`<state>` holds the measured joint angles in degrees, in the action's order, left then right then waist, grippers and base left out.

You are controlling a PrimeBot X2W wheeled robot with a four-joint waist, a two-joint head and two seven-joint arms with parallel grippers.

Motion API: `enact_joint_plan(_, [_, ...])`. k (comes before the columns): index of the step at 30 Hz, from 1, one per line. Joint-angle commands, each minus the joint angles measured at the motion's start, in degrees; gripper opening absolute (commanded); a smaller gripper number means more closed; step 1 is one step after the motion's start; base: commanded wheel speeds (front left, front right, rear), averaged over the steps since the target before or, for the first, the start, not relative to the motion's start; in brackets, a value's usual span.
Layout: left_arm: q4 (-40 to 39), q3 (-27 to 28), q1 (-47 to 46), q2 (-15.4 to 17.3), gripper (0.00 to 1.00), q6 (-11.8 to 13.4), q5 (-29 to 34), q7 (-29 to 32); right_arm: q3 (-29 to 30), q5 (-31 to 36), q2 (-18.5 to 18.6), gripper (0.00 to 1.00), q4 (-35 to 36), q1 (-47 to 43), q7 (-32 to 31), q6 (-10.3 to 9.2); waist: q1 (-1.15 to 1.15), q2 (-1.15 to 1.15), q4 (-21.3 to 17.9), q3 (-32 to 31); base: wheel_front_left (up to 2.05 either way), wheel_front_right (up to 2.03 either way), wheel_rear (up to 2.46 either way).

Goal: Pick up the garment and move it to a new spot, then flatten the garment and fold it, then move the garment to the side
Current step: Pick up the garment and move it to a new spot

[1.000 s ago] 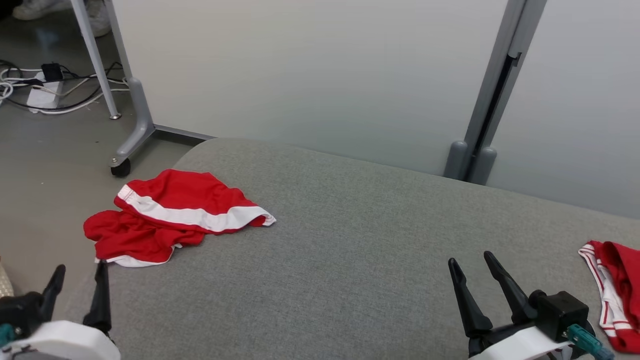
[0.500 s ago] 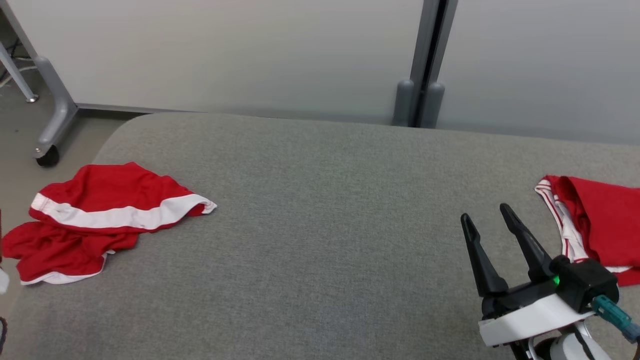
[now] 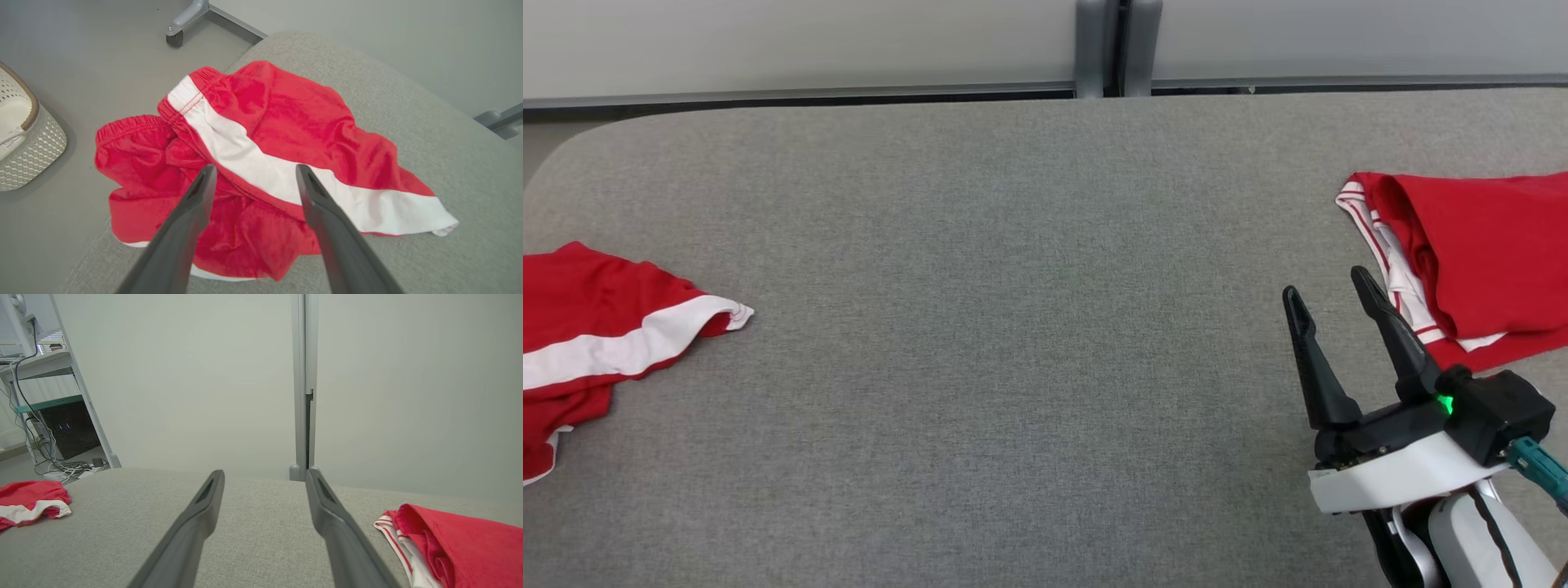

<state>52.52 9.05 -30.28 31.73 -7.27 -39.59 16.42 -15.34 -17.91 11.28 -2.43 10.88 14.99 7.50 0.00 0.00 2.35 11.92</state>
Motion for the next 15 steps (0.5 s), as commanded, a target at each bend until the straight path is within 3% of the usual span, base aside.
enact_joint_plan(1, [0.9, -0.9, -1.4, 0.2, 1.00, -0.3, -1.2, -0.4, 0.2, 0.1, 0.4, 1.00, 0.2, 1.0, 0.3, -0.01, 0.00, 0.00, -1.3, 1.6, 0.00, 0.00, 0.00])
enact_joint_plan(9, [2.7, -6.8, -1.5, -1.3, 1.00, -0.2, -7.0, 4.6, 0.0, 0.5, 0.3, 1.00, 0.3, 2.9, 0.3, -0.01, 0.00, 0.00, -1.8, 4.8, 0.00, 0.00, 0.00])
enact_joint_plan(14, [3.4, -11.3, 0.2, -2.1, 1.00, -0.2, -10.9, 11.8, 0.2, 0.6, 0.2, 1.00, -0.3, 3.5, 0.3, -0.01, 0.00, 0.00, -1.8, 5.6, 0.00, 0.00, 0.00])
enact_joint_plan(15, [-3.0, -17.1, 0.2, 3.0, 0.00, -0.2, -13.6, 5.9, 0.0, 0.1, -0.6, 1.00, -1.5, 2.5, 0.3, -0.01, 0.00, 0.00, -1.8, 1.8, 0.00, 0.00, 0.00])
